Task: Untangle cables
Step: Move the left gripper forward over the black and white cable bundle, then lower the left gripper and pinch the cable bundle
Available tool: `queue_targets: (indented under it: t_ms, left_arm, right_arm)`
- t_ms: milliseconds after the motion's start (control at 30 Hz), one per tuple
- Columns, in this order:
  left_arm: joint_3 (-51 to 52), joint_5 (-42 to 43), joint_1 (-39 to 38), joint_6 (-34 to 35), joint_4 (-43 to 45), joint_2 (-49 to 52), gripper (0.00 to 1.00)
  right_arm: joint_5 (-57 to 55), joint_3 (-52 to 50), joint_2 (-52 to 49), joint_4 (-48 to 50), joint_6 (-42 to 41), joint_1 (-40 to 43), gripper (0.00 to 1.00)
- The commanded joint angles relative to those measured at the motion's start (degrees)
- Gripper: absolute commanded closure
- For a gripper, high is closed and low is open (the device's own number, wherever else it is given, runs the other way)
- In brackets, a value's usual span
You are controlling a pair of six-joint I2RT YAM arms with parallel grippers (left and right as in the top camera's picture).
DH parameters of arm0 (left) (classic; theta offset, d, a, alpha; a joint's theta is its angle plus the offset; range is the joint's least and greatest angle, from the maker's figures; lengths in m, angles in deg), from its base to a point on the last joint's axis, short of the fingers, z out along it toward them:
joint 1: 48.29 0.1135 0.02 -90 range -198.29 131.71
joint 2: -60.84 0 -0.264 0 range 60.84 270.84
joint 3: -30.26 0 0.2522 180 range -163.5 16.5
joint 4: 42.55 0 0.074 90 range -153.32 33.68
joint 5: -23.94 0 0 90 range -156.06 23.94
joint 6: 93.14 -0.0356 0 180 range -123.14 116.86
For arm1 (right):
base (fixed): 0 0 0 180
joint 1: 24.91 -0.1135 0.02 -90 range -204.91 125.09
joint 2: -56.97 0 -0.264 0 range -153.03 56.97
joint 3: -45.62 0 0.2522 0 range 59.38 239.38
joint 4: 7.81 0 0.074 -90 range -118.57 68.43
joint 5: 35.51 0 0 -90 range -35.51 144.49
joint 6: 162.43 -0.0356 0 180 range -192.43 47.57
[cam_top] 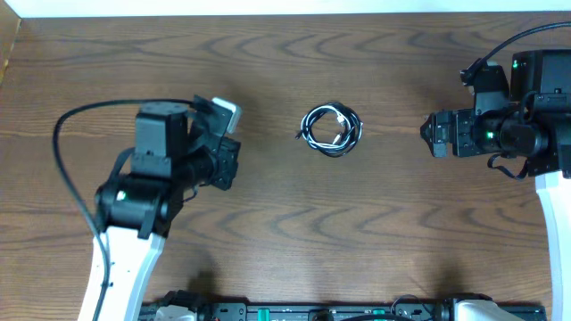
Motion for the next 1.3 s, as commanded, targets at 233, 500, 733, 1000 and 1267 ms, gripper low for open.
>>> queue_targets:
  t_ms: [233, 500, 733, 1000, 1267]
  left_arm:
    - [-1.25, 7.76, -0.15, 9.35, 13.31, 9.14, 0.02]
    - [-1.25, 10.03, -2.08, 11.78, 23.39, 17.09, 0.02]
    - [-1.25, 10.32, -8.59, 11.74, 29.68, 26.6, 0.02]
    - [-1.25, 3.19, -15.67, 8.48, 36.22, 35.52, 0.02]
    - [-1.25, -4.81, -16.74, 8.52, 37.99, 40.96, 0.02]
  right_arm:
    - [-5.25, 0.13, 0.09, 1.31, 3.1, -0.13, 0.04]
    - [-5.51, -0.2, -3.76, 7.85, 1.36, -0.13, 0.18]
    - [-16.37, -0.2, -7.52, 9.79, -11.39, 0.2, 0.16]
    - [-16.28, -0.2, -8.94, 8.52, -13.03, 2.51, 0.14]
    - [-15.19, -0.2, -9.03, 8.76, -12.94, 4.85, 0.11]
